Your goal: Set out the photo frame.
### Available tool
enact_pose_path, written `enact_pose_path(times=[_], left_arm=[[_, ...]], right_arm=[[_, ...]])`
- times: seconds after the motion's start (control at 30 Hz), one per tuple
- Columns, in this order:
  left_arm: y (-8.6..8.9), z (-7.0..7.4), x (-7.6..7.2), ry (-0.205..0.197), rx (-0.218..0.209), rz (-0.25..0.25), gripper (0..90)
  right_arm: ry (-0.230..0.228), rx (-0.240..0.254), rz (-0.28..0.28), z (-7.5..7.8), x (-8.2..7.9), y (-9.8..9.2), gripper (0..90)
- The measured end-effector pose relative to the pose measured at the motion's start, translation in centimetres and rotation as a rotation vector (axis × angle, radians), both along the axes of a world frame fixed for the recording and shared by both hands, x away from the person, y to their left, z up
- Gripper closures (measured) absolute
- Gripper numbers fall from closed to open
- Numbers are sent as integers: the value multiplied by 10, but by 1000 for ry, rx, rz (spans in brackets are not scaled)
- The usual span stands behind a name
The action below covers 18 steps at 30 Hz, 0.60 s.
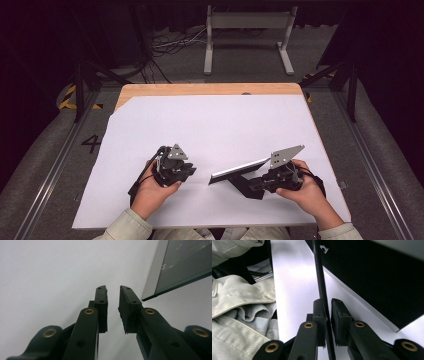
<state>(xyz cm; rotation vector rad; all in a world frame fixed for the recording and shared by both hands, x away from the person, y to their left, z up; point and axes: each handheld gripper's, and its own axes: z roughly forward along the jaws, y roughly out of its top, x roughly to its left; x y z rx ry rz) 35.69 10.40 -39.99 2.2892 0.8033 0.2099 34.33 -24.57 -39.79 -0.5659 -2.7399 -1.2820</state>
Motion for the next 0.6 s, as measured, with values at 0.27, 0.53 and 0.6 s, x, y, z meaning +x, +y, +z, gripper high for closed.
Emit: enact_pose_path(times=[0.27,0.53,0.6], left_arm=[[-3,0,-2,-5,0,-13,779],[-6,1,-4,-10,-10,-31,795],[-6,2,-5,-11,-9,-35,801]], right_arm=[[-3,10,-19,3,-2,-5,812],[-31,42,-42,15,-7,-15,786],[-50,57,-51,19,-9,-19,799]])
